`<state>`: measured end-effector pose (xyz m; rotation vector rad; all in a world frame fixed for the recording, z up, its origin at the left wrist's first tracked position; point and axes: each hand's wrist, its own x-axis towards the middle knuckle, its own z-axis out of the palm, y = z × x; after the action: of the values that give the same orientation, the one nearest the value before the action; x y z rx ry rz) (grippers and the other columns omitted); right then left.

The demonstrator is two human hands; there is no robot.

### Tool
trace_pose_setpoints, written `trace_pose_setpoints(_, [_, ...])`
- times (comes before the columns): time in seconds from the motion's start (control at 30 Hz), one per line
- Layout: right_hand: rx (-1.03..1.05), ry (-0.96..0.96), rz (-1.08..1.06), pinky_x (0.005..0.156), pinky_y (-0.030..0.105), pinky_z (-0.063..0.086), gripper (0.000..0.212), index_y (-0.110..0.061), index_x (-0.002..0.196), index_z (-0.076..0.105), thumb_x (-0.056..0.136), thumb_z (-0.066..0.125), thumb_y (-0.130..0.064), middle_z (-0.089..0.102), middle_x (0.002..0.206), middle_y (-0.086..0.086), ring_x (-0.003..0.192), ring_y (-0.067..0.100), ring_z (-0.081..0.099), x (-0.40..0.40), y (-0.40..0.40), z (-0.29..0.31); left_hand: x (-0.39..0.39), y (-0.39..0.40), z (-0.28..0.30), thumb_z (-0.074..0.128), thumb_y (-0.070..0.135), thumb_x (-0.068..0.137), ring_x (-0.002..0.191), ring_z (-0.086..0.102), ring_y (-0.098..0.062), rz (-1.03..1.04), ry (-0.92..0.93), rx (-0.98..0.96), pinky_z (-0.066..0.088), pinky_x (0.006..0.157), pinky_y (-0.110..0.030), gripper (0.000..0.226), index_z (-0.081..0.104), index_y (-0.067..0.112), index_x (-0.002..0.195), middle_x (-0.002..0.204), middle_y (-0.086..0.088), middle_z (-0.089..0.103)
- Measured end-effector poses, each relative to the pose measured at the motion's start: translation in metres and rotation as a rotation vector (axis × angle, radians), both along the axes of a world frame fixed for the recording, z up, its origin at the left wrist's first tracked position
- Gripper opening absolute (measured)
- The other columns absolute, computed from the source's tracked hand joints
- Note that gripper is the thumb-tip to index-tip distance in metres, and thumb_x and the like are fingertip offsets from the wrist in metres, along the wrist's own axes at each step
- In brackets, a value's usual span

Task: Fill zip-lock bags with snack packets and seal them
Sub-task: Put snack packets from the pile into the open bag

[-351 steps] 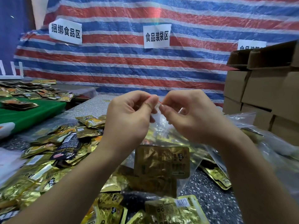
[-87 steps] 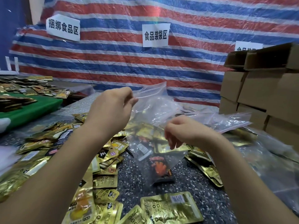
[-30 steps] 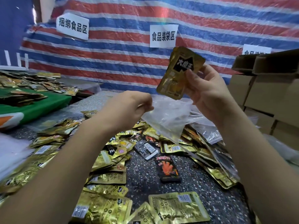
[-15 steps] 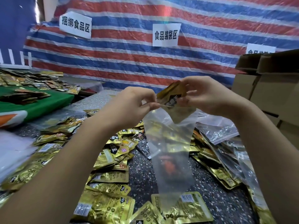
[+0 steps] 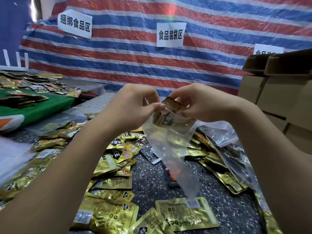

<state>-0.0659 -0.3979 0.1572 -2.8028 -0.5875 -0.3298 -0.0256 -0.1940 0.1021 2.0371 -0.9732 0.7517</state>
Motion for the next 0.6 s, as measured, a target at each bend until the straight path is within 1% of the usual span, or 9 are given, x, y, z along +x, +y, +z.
trace_pose_setpoints(0.07, [0.058,0.017,0.001,0.063,0.021,0.056,0.028,-0.03,0.107,0.071,0.085,0.072,-0.012,0.073,0.088,-0.011,0.077,0.002,0.069,0.0,-0.001,0.002,-0.001,0.002,0.002,0.073,0.031,0.086,0.073,0.06,-0.004,-0.007,-0.004,-0.014,0.049,0.064,-0.023,0.014,0.071,0.016,0.085,0.074,0.019,0.062])
trace_pose_setpoints(0.13, [0.089,-0.005,0.001,0.067,0.02,0.057,0.022,-0.028,0.1,0.074,0.083,0.076,-0.015,0.074,0.083,-0.012,0.077,0.002,0.07,0.0,-0.002,0.003,-0.001,0.002,0.003,0.072,0.03,0.087,0.074,0.06,-0.001,-0.012,0.001,-0.021,0.046,0.061,-0.013,0.012,0.07,0.019,0.084,0.073,0.021,0.061])
trace_pose_setpoints(0.17, [0.083,-0.039,0.003,0.069,0.019,0.056,0.017,-0.026,0.097,0.075,0.083,0.077,-0.016,0.073,0.081,-0.012,0.077,0.001,0.069,0.0,-0.002,0.004,-0.002,0.002,0.003,0.072,0.031,0.087,0.073,0.06,0.0,-0.017,0.006,-0.028,0.044,0.06,-0.011,0.012,0.07,0.019,0.084,0.072,0.02,0.061])
trace_pose_setpoints(0.27, [0.076,-0.103,0.023,0.072,0.017,0.054,0.009,-0.021,0.091,0.078,0.086,0.077,-0.014,0.073,0.08,-0.013,0.077,0.0,0.069,0.001,-0.001,0.003,-0.003,0.003,0.005,0.072,0.03,0.087,0.07,0.061,-0.003,-0.033,0.025,-0.047,0.045,0.059,-0.012,0.015,0.07,0.016,0.085,0.072,0.016,0.063])
trace_pose_setpoints(0.37, [0.153,-0.128,0.047,0.073,0.019,0.056,0.015,-0.021,0.09,0.077,0.088,0.073,-0.006,0.073,0.08,-0.01,0.077,0.005,0.069,0.002,0.001,0.002,-0.005,0.007,0.009,0.07,0.028,0.088,0.071,0.061,-0.003,-0.057,0.025,-0.073,0.045,0.059,-0.009,0.013,0.069,0.015,0.086,0.077,0.014,0.064])
trace_pose_setpoints(0.43, [0.28,-0.12,0.085,0.076,0.023,0.058,0.021,-0.021,0.09,0.075,0.088,0.07,0.0,0.075,0.082,-0.003,0.077,0.009,0.07,0.004,0.001,0.001,-0.004,0.011,0.012,0.069,0.028,0.089,0.071,0.062,-0.001,-0.048,0.017,-0.091,0.048,0.063,-0.012,0.011,0.066,0.018,0.086,0.08,0.014,0.064])
trace_pose_setpoints(0.5, [0.424,-0.084,0.141,0.076,0.026,0.058,0.019,-0.017,0.092,0.072,0.088,0.07,0.002,0.075,0.085,0.005,0.076,0.014,0.07,0.007,0.001,0.001,-0.003,0.015,0.014,0.067,0.029,0.091,0.072,0.063,-0.001,-0.024,0.019,-0.105,0.05,0.064,-0.016,0.01,0.064,0.021,0.087,0.083,0.016,0.063])
trace_pose_setpoints(0.53, [0.48,-0.068,0.168,0.074,0.026,0.058,0.016,-0.016,0.092,0.071,0.087,0.071,-0.001,0.075,0.084,0.007,0.074,0.015,0.069,0.009,0.002,0.001,-0.002,0.017,0.015,0.066,0.03,0.091,0.071,0.065,-0.002,-0.02,0.026,-0.122,0.051,0.063,-0.018,0.01,0.064,0.02,0.087,0.083,0.017,0.063])
trace_pose_setpoints(0.6, [0.63,-0.02,0.229,0.071,0.024,0.056,0.008,-0.014,0.092,0.069,0.086,0.073,-0.011,0.072,0.079,0.005,0.071,0.013,0.065,0.012,0.003,0.001,-0.002,0.02,0.016,0.065,0.029,0.093,0.069,0.067,-0.005,-0.034,0.046,-0.173,0.054,0.062,-0.022,0.011,0.063,0.02,0.088,0.084,0.016,0.063])
